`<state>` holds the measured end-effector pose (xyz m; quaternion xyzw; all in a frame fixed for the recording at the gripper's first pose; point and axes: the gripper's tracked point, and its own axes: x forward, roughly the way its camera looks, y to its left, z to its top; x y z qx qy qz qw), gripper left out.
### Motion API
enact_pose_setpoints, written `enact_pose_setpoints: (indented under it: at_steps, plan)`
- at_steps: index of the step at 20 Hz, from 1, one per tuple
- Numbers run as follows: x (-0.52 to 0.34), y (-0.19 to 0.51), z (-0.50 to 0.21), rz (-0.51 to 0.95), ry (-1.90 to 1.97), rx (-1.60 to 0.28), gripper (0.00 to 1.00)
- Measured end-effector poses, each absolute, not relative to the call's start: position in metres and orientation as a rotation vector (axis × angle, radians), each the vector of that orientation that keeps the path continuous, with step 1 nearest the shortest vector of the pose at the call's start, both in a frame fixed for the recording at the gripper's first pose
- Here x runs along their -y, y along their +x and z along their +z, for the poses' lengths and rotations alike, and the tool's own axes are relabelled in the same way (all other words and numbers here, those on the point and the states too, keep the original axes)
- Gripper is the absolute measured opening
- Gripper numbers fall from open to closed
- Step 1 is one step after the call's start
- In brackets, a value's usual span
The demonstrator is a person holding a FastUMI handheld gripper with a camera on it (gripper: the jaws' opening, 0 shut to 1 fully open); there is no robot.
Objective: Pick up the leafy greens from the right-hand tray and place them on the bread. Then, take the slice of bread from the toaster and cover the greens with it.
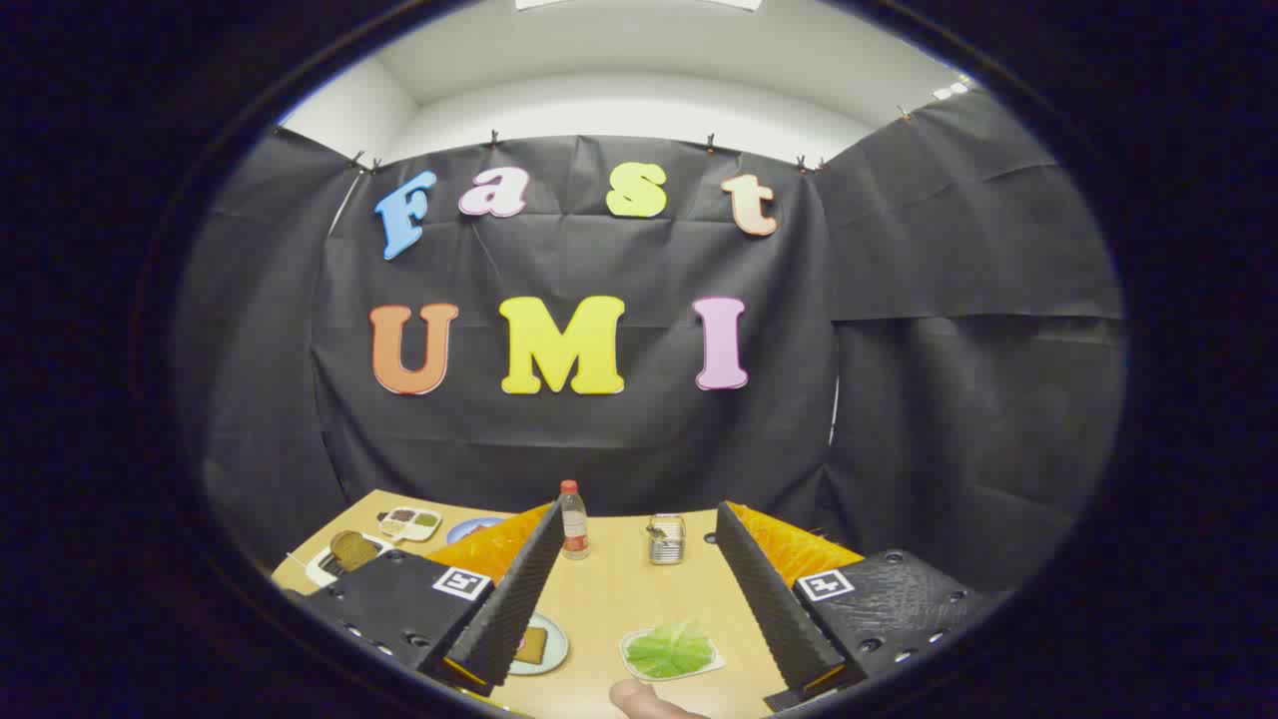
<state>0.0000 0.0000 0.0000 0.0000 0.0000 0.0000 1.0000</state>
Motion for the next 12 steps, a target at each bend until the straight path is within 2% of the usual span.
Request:
enact_pose_setpoints:
  at_steps: [5, 12]
  plan:
    - [0.005, 0.006, 0.015, -0.016, 0.004, 0.022, 0.95]
    - [0.001, 0.027, -0.007, 0.005, -0.015, -0.039, 0.96]
